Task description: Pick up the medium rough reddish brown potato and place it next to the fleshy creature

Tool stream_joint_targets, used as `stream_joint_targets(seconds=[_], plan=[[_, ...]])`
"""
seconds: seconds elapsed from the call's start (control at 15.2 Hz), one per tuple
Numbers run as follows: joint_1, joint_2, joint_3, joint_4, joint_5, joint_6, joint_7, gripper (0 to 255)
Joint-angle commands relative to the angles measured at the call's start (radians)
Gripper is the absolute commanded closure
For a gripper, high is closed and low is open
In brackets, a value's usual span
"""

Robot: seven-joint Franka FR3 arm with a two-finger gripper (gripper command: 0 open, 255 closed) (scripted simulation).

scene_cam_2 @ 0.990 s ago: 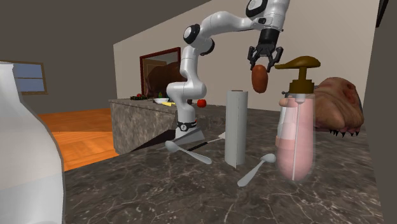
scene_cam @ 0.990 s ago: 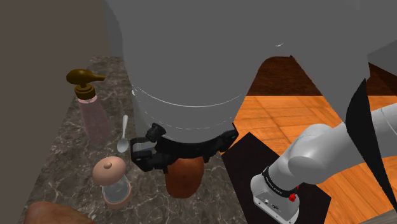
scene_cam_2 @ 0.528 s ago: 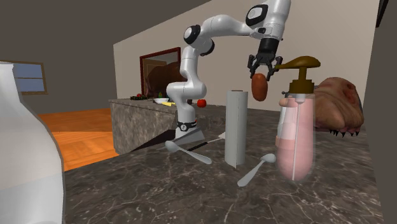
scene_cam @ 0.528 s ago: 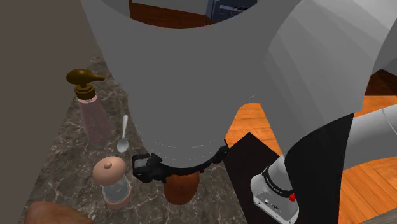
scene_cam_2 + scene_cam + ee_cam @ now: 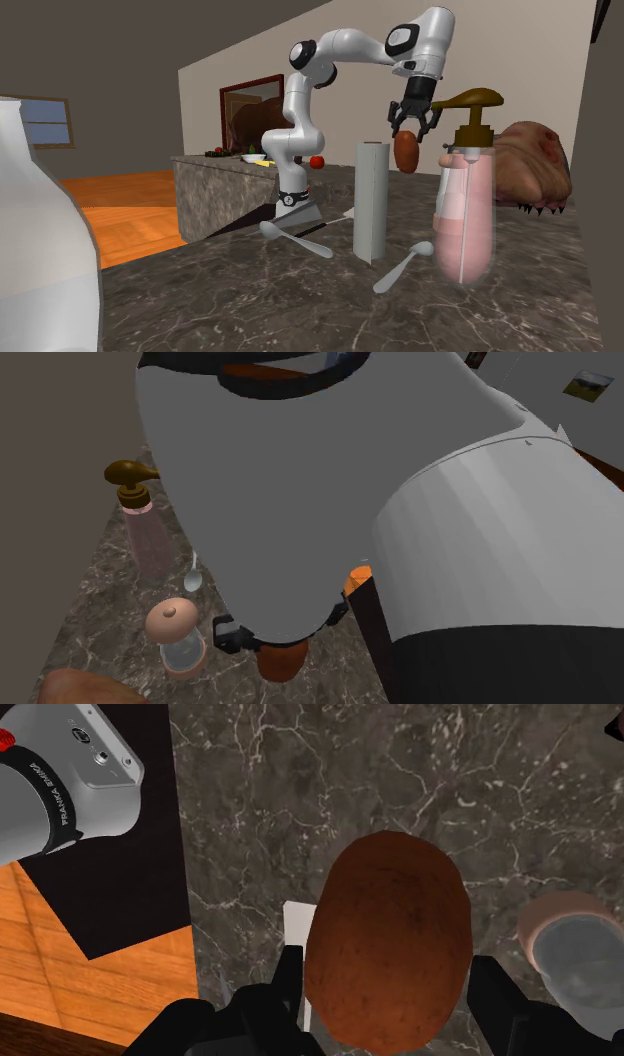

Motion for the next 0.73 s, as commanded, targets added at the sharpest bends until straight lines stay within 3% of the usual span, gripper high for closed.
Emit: stream_joint_targets(seconds=[0.0, 0.66], plan=[[-0.001, 0.004, 0.010, -0.023, 0.001, 0.027, 0.005, 255], [-0.016, 0.037, 0.067, -0.130, -0.004, 0.162, 0.033, 255]])
